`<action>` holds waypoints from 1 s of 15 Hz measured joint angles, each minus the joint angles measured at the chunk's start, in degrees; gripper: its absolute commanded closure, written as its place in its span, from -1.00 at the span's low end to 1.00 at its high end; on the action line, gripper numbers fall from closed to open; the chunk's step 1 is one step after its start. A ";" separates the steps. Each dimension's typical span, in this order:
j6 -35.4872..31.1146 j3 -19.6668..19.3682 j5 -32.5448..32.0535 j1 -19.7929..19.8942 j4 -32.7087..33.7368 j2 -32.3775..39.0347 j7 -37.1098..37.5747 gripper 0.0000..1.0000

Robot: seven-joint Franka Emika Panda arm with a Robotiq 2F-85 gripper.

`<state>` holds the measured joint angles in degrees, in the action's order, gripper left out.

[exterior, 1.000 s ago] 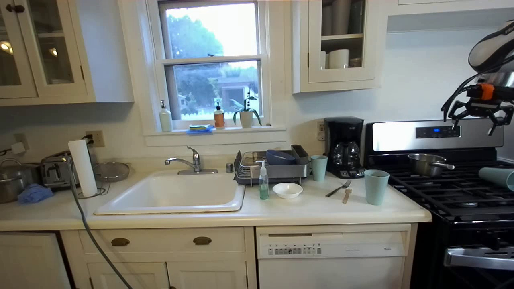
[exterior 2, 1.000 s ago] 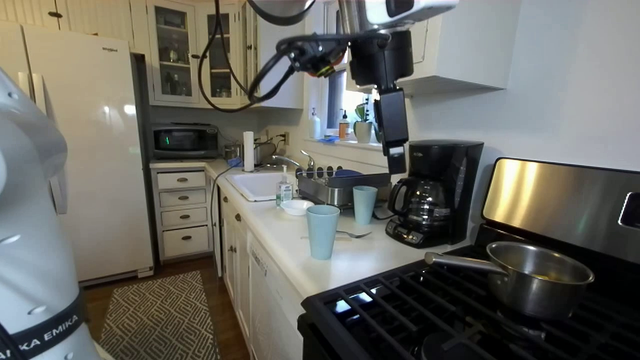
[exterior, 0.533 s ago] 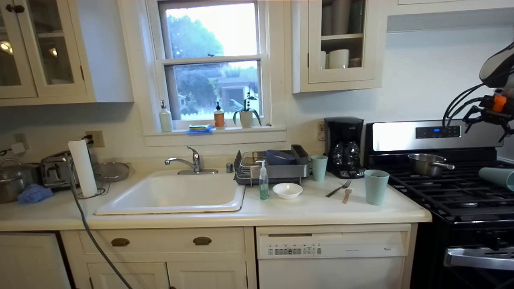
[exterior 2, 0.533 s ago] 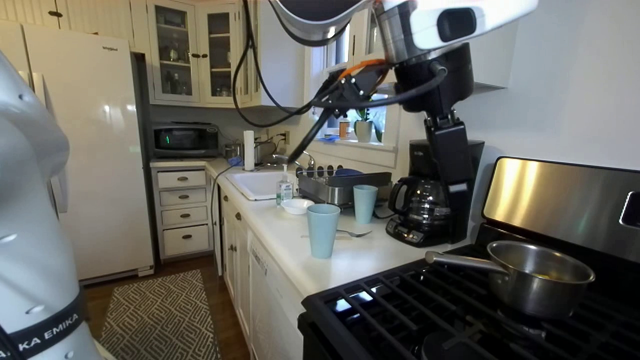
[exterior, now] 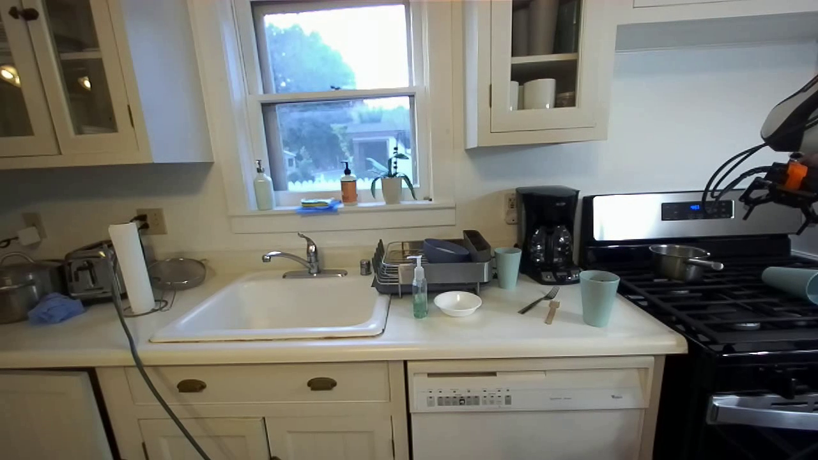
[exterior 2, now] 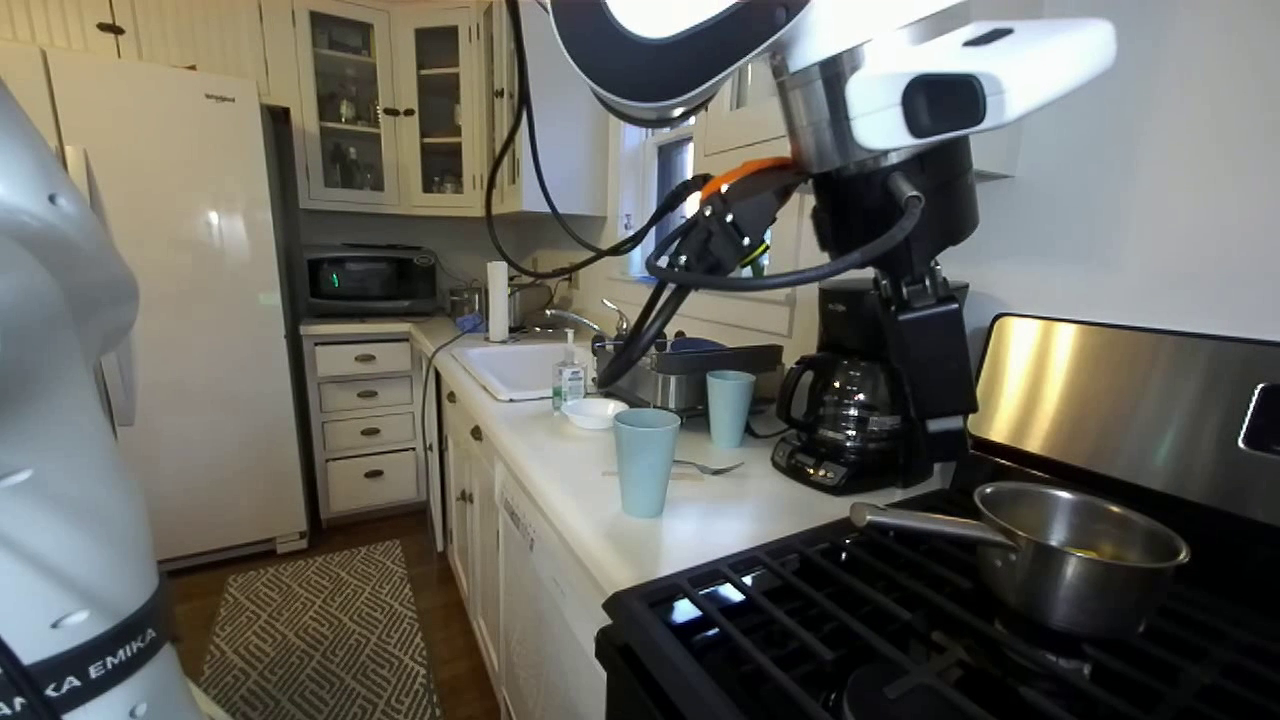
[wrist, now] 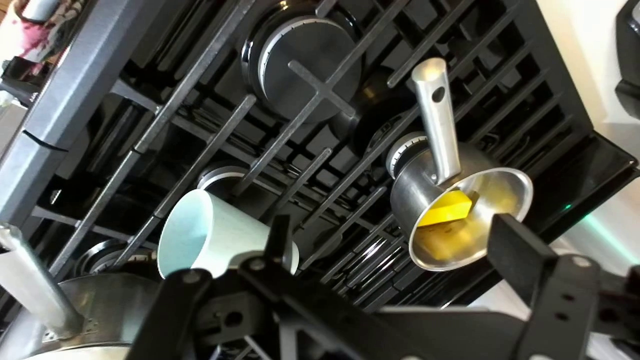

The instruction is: Put the cup upright

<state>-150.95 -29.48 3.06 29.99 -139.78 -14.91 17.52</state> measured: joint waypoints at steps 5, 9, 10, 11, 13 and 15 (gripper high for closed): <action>0.85 -2.49 8.37 -0.05 1.63 5.47 -0.69 -1.00; 0.87 -6.51 20.99 -0.07 5.16 13.25 -6.14 -1.00; 0.87 -7.13 23.92 0.02 6.21 15.18 -7.46 -1.00; 0.87 -7.49 26.94 0.22 7.27 17.09 -8.80 -1.00; 0.88 -7.49 32.70 1.09 9.43 20.80 -11.67 -1.00; 0.89 -6.86 37.51 2.46 11.51 24.28 -14.45 -1.00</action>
<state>-150.06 -36.35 40.56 32.45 -128.26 9.37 3.07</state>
